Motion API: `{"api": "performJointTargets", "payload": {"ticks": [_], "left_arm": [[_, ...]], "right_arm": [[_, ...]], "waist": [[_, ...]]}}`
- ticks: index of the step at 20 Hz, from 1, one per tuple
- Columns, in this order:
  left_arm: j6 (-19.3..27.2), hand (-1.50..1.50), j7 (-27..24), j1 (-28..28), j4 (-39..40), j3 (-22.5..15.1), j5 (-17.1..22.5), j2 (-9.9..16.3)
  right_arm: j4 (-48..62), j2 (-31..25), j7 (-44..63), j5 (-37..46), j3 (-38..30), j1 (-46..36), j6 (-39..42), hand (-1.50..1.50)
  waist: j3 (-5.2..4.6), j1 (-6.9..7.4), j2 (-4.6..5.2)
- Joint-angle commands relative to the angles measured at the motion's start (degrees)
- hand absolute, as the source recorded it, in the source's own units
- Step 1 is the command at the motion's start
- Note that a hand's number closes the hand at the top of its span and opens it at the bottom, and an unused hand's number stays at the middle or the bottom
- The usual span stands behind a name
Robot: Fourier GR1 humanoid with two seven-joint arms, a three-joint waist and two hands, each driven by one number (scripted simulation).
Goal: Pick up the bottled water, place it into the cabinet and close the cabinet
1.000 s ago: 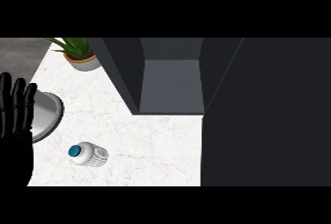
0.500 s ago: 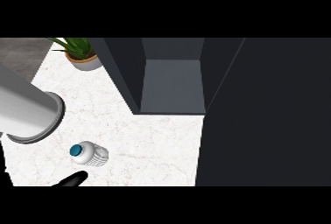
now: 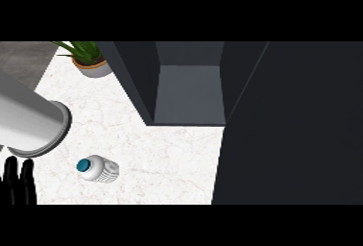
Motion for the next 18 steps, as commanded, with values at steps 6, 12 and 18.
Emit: {"api": "performJointTargets", "payload": {"ticks": [6,12,18], "left_arm": [[4.3,-1.5,1.2,6.5,-9.8,-9.1,-12.0,1.9],[6.7,-1.5,1.7,8.7,-9.3,-9.3,-13.5,4.0],[8.2,-1.5,-1.9,10.7,-7.3,-9.3,-10.4,7.0]], "right_arm": [[-2.7,1.7,4.6,5.8,6.5,-1.5,-3.7,-1.5],[-5.7,0.1,4.5,5.8,7.8,1.4,-4.8,-1.5],[-6.2,-0.4,5.8,9.3,12.5,1.0,-7.6,-1.5]], "waist": [[-0.02,0.39,0.02],[0.05,-0.32,-0.02],[-0.09,-0.36,-0.11]]}}
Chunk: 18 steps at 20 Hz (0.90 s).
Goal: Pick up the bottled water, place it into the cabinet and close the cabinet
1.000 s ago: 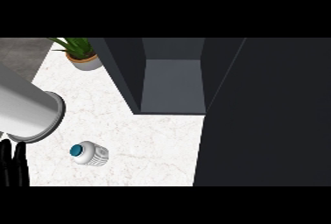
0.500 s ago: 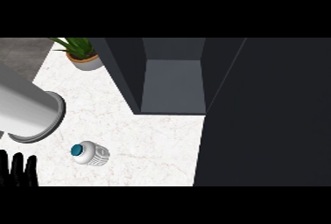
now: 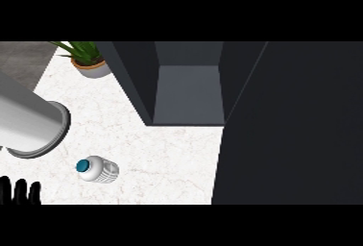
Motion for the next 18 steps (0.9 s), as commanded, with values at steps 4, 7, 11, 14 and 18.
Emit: {"api": "performJointTargets", "payload": {"ticks": [4,7,11,14,18], "left_arm": [[0.7,-1.5,4.7,-1.8,-5.5,1.9,-7.6,0.0],[0.7,-1.5,2.7,-2.0,-3.5,6.2,-3.1,2.5],[-1.6,-1.5,7.7,-3.9,-5.2,8.7,-3.7,3.9],[-0.2,-1.5,4.0,-2.3,-2.2,8.0,-1.2,4.1],[0.2,-1.5,-0.3,-7.5,5.7,13.5,6.7,3.4]], "right_arm": [[-6.8,-3.0,0.4,5.2,2.4,3.6,-1.4,-1.5],[-5.2,-2.7,2.0,8.3,4.9,1.4,-3.0,-1.5],[-5.0,-3.0,0.4,9.2,7.2,1.9,-5.1,-1.5],[-8.5,-4.2,4.4,10.1,8.1,0.9,-6.1,-1.5],[-4.1,-5.3,1.6,9.1,5.7,-0.9,-6.4,-1.5]], "waist": [[0.02,-0.99,0.25],[-0.13,-0.44,0.18],[-0.07,-0.66,0.29],[-0.16,-0.34,0.12],[-0.18,-0.4,0.22]]}}
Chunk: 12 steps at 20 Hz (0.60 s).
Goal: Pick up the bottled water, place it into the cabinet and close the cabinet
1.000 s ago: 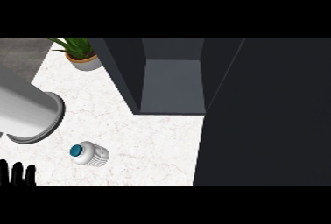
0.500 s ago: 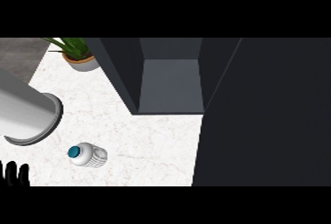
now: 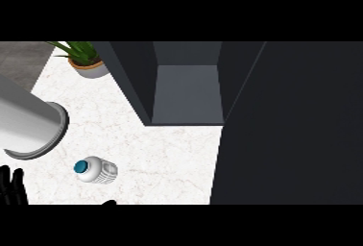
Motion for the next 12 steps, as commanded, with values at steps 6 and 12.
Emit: {"api": "performJointTargets", "payload": {"ticks": [6,12], "left_arm": [[-0.8,-1.5,-4.3,-5.9,8.0,9.3,8.7,0.1],[-4.0,-1.5,-13.6,-1.9,13.5,10.1,17.0,-0.4]], "right_arm": [[-7.3,-4.4,3.9,3.5,-2.1,-1.6,-0.5,-1.5],[-7.1,-5.0,1.2,5.5,1.3,0.9,-3.2,-1.5]], "waist": [[-0.02,0.06,0.17],[-0.01,0.18,-0.03]]}}
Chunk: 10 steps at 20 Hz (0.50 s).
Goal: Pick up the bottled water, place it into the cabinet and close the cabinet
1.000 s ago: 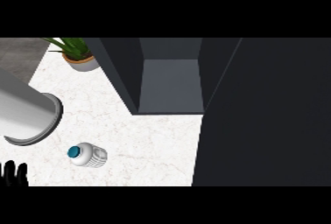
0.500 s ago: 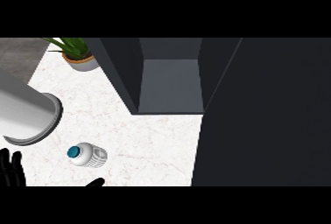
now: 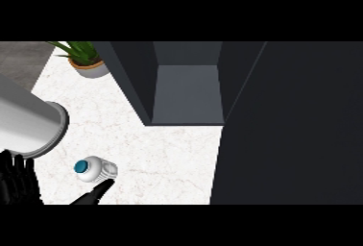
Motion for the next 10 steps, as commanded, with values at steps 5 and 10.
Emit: {"api": "performJointTargets", "payload": {"ticks": [5,10], "left_arm": [[-4.8,-1.5,-12.9,-3.1,14.3,6.1,10.2,-2.5],[-7.1,-1.5,-14.7,-7.4,20.3,6.5,12.0,-4.7]], "right_arm": [[-5.5,-3.0,0.0,6.4,2.9,2.4,-2.0,-1.5],[-4.9,-3.6,0.9,4.5,2.0,0.5,-2.8,-1.5]], "waist": [[-0.01,-0.18,0.0],[0.05,-0.14,0.13]]}}
